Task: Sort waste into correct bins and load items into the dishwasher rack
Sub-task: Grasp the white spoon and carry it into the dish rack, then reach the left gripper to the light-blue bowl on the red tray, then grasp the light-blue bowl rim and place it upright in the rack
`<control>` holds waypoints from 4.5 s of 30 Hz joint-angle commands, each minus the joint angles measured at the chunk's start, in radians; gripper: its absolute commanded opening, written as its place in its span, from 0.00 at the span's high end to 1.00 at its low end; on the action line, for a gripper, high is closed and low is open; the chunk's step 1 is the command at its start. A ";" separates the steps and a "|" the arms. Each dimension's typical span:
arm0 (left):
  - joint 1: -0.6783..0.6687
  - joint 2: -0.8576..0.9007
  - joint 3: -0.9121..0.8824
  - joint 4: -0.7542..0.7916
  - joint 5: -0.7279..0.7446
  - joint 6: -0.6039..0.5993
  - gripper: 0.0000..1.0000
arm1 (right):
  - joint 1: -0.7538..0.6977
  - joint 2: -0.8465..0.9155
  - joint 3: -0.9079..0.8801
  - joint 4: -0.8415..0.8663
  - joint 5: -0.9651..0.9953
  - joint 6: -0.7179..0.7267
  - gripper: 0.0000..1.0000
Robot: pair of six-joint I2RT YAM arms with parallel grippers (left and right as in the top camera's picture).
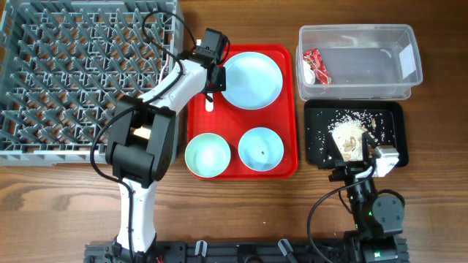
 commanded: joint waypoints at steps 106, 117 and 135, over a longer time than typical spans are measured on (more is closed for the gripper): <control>-0.341 -0.432 -0.502 -0.037 0.181 -0.283 0.96 | 0.005 -0.013 -0.001 0.007 0.021 0.007 0.00; -0.209 -0.556 -0.289 -0.241 0.133 -0.169 0.96 | 0.005 -0.013 -0.001 0.007 0.021 0.007 0.00; -0.041 -0.542 -0.090 -0.210 -1.107 0.135 0.96 | 0.005 -0.013 -0.001 0.007 0.021 0.007 0.00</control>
